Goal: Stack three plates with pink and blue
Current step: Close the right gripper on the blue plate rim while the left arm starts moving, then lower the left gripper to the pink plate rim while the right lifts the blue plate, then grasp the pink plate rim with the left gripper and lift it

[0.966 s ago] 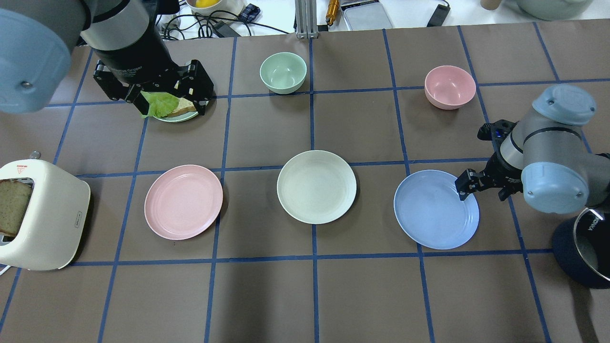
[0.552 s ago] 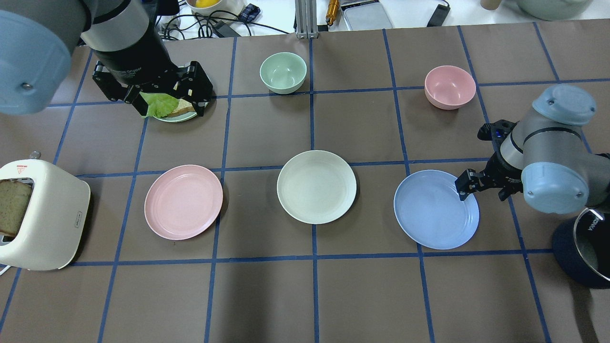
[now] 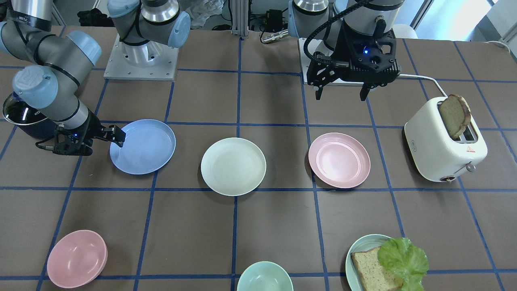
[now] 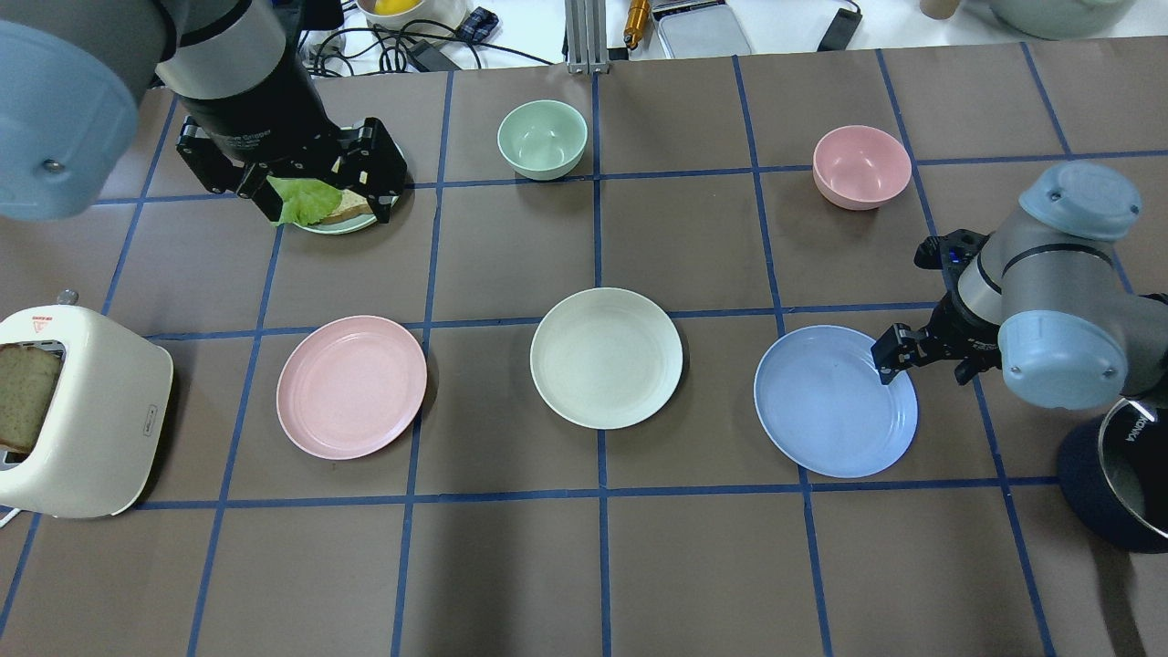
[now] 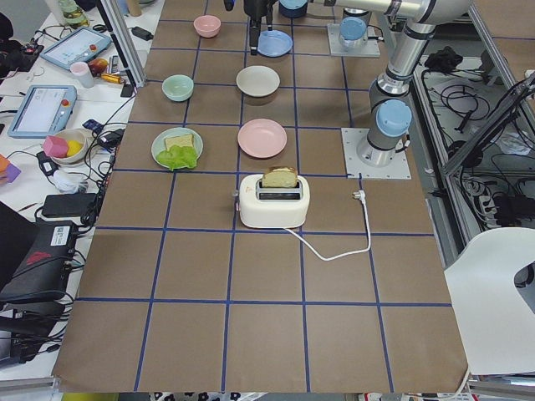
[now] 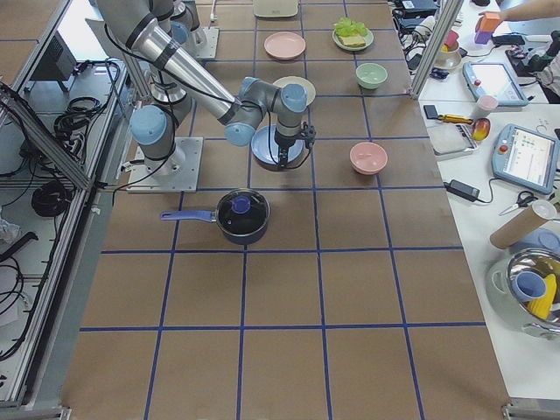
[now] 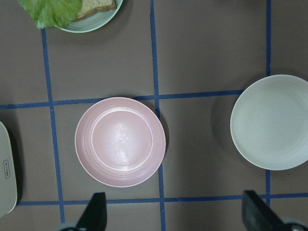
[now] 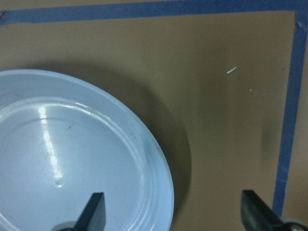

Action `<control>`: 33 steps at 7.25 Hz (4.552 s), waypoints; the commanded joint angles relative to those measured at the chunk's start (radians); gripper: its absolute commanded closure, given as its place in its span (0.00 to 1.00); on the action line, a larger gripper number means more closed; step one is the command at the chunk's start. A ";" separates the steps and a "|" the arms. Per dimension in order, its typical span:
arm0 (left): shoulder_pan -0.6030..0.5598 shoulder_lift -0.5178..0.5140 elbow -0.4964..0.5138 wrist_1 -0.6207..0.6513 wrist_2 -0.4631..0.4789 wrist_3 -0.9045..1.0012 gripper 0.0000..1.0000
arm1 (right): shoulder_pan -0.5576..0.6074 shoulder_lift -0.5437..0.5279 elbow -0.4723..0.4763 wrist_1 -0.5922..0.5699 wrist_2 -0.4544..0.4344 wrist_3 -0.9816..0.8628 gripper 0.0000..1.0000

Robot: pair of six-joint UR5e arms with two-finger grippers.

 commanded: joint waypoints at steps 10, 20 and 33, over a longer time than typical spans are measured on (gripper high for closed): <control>0.003 -0.007 -0.005 0.002 -0.001 0.002 0.00 | -0.003 0.021 0.017 -0.023 0.002 -0.001 0.00; 0.003 -0.251 -0.320 0.411 -0.012 0.008 0.13 | -0.004 0.026 0.072 -0.090 0.014 -0.003 0.66; 0.035 -0.372 -0.381 0.413 0.020 -0.173 0.46 | -0.055 0.015 -0.121 0.136 0.066 -0.006 1.00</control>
